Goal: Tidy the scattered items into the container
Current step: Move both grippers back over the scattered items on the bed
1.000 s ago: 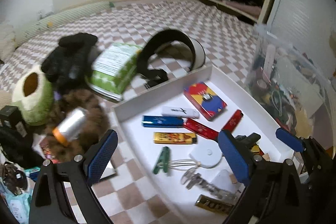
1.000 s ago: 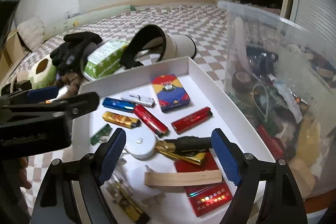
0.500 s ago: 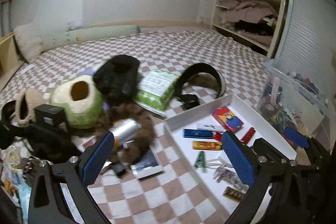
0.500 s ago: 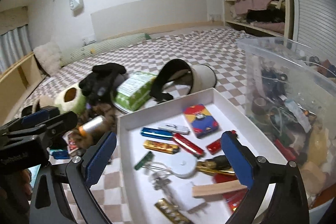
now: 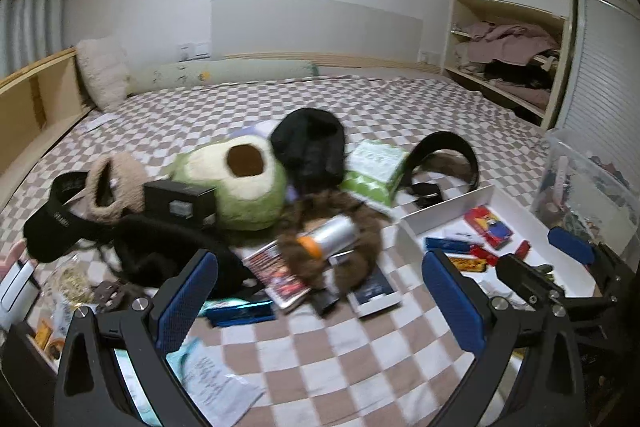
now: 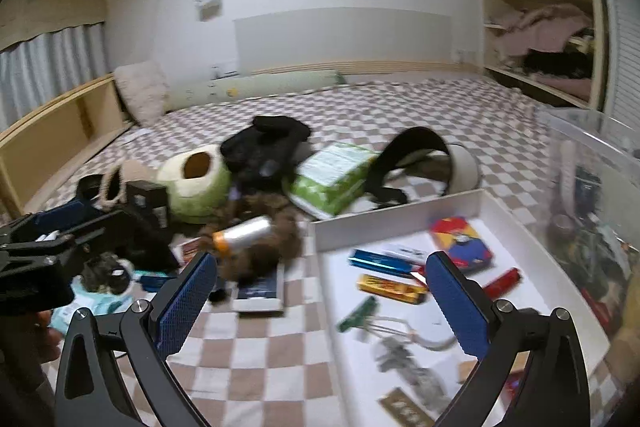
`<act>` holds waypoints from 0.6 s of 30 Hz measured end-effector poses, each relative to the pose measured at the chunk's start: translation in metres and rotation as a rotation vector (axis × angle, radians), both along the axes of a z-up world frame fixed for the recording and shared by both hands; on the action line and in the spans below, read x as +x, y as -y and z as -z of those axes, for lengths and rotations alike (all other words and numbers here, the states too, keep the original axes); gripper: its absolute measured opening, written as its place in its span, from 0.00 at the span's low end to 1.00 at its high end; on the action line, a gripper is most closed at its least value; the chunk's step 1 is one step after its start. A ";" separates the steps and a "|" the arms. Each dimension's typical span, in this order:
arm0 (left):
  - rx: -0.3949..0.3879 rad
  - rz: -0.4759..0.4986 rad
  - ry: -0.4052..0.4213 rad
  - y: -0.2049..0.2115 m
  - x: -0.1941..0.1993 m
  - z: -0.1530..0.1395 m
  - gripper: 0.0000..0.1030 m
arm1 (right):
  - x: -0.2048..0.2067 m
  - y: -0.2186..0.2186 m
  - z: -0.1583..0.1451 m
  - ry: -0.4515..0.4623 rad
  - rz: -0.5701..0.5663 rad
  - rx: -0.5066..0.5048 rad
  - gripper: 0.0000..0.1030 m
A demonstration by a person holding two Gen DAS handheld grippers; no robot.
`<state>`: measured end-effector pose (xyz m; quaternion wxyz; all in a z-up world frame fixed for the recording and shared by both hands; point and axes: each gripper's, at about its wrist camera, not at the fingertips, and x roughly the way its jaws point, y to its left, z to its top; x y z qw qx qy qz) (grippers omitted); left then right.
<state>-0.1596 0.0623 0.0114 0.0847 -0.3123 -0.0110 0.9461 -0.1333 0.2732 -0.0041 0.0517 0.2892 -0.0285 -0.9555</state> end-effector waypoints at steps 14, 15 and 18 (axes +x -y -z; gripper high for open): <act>0.008 -0.183 0.117 0.079 0.029 0.050 1.00 | 0.002 0.072 0.037 0.077 -0.223 0.069 1.00; 0.007 -0.195 0.124 0.083 0.031 0.053 1.00 | 0.002 0.077 0.040 0.082 -0.236 0.070 1.00; 0.026 -0.240 0.154 0.098 0.041 0.065 1.00 | 0.003 0.087 0.047 0.096 -0.275 0.044 1.00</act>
